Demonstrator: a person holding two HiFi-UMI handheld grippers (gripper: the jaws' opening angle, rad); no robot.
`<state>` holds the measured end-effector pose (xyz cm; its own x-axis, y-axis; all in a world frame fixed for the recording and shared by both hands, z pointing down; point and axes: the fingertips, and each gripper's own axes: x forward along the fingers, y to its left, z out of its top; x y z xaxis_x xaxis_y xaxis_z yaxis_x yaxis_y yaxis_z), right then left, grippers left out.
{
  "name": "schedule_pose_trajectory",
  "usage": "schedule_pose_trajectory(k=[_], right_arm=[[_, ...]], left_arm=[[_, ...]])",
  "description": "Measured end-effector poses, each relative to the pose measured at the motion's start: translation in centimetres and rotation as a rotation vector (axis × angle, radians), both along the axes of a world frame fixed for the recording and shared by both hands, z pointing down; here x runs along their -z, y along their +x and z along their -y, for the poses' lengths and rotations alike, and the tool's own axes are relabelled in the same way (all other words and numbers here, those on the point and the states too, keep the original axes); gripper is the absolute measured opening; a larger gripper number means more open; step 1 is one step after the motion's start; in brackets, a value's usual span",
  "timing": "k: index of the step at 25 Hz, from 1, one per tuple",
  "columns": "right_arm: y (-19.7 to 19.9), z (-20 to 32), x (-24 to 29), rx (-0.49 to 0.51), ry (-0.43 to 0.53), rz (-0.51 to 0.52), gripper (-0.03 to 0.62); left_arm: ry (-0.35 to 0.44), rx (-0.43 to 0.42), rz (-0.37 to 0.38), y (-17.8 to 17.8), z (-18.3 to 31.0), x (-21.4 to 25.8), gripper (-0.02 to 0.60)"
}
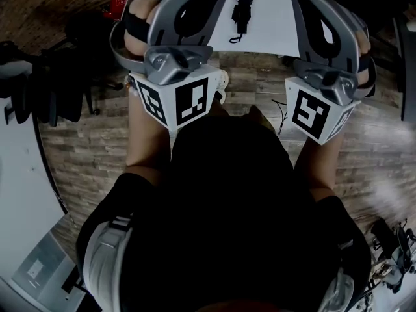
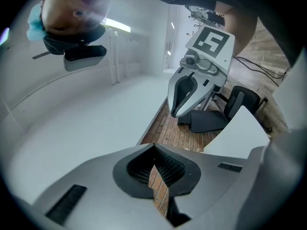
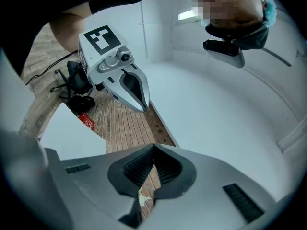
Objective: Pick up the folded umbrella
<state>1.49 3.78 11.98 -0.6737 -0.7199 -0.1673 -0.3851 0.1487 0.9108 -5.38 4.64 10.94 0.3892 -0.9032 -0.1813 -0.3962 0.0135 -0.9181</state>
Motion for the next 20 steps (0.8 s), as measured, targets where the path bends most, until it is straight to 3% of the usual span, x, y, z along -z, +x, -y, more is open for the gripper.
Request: schedule_pose_trajectory(k=[20], right_arm=[[-3.5, 11.2, -0.7, -0.038, -0.054, 0.024, 0.028]], left_arm=[[-0.029, -0.132, 0.007, -2.5, 11.9, -0.8, 0.011]])
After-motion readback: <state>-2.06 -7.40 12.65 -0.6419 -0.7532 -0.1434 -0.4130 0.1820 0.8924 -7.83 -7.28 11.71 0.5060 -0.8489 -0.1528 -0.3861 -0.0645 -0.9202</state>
